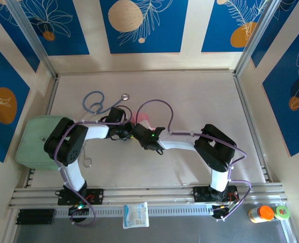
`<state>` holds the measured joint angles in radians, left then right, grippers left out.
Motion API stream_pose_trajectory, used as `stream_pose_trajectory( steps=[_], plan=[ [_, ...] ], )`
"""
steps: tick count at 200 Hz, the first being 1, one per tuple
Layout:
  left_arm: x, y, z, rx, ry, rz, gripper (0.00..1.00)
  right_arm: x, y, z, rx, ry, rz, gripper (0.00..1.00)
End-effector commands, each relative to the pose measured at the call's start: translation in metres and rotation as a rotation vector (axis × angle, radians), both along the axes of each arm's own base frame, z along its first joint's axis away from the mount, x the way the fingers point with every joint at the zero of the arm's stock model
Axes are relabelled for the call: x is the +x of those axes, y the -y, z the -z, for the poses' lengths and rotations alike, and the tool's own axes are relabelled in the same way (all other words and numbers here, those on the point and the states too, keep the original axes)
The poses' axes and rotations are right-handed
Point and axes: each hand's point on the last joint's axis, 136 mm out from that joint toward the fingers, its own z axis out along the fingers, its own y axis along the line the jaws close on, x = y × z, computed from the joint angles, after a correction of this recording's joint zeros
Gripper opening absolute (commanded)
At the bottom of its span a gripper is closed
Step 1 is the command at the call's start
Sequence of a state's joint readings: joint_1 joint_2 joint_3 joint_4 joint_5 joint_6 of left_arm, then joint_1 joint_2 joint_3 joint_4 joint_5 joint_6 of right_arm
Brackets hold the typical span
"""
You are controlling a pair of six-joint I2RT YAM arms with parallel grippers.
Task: Fold a paper plane with a square sheet of paper (pick it up from the middle)
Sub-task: Fourth fold the wing at the center of the table.
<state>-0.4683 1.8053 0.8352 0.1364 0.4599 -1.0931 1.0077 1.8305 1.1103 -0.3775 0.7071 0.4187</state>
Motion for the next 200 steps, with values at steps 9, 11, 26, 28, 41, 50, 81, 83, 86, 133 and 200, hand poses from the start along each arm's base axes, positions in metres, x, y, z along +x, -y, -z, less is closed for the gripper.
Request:
stream_pose_trajectory(
  steps=[9,11,26,28,41,50,81,83,86,133,200],
  plan=[
    [-0.01,0.003,0.016,0.011,-0.048,0.034,0.2,0.004,-0.01,0.003,0.006,0.002,-0.021,0.31],
    [-0.01,0.003,0.016,0.011,-0.049,0.035,0.2,0.004,-0.01,0.004,0.005,0.001,-0.02,0.32],
    [-0.01,0.004,0.015,0.008,-0.048,0.036,0.21,0.004,-0.009,0.006,0.001,-0.003,-0.014,0.33],
    [-0.01,0.003,0.015,0.008,-0.048,0.036,0.21,0.004,-0.008,0.006,0.001,-0.003,-0.014,0.33],
    [-0.01,0.004,0.014,0.007,-0.046,0.039,0.21,0.005,-0.008,0.007,0.0,-0.003,-0.012,0.34],
    [-0.011,0.003,0.014,0.008,-0.046,0.038,0.22,0.004,-0.009,0.007,0.001,-0.002,-0.013,0.34],
    [-0.011,0.004,0.014,0.005,-0.045,0.041,0.23,0.004,-0.009,0.004,0.01,0.007,-0.022,0.37],
    [-0.011,0.004,0.014,0.005,-0.046,0.04,0.23,0.004,-0.01,0.004,0.011,0.008,-0.023,0.37],
    [-0.011,0.004,0.013,0.004,-0.045,0.041,0.23,0.003,-0.01,0.003,0.012,0.01,-0.026,0.37],
    [-0.011,0.004,0.014,0.003,-0.046,0.047,0.24,0.001,-0.013,-0.004,0.034,0.028,-0.052,0.39],
    [-0.012,0.004,0.013,0.002,-0.046,0.049,0.25,0.004,-0.009,0.001,-0.002,0.045,-0.033,0.43]
  ],
)
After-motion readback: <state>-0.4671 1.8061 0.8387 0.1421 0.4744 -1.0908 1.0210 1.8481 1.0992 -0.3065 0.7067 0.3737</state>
